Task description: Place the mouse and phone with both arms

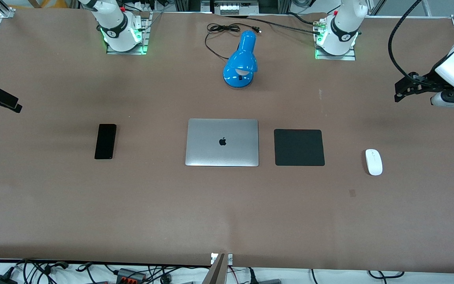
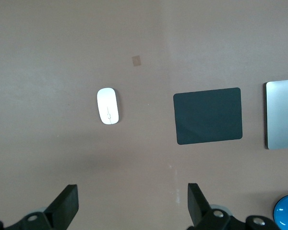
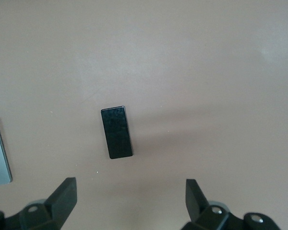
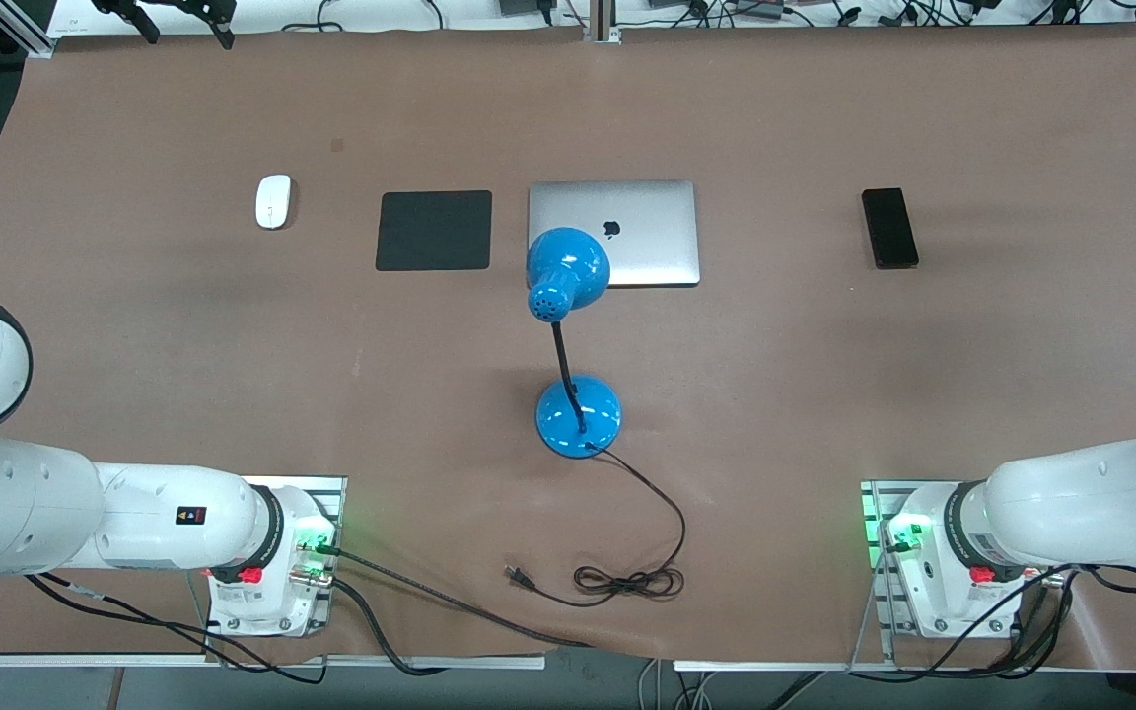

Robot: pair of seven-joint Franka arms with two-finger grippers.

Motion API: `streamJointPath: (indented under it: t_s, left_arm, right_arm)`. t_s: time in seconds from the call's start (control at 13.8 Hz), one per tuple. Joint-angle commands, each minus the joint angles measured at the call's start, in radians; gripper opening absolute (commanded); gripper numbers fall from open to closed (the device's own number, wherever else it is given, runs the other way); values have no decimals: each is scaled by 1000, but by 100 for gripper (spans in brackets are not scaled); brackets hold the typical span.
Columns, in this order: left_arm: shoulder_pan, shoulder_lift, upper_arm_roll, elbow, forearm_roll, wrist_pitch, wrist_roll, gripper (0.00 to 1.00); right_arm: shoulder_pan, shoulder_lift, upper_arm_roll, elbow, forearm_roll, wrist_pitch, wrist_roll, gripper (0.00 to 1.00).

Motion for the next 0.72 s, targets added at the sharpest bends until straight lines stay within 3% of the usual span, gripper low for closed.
streamJointPath:
  t_s: [0.0,0.36,0.65]
  left_arm:
    - [-7,1,4,4,-13,-7,-8,100]
    - [-7,1,4,4,-13,-7,-10,100]
    - [-6,20,4,22,-13,-36,-7,100]
  right_arm:
    - [-14,-14,8,-10,25,-3,-7,100]
    - [-14,-13,9,-11,24,-3,-12,100]
    - [-9,87,9,-13,14,-2,-16,100]
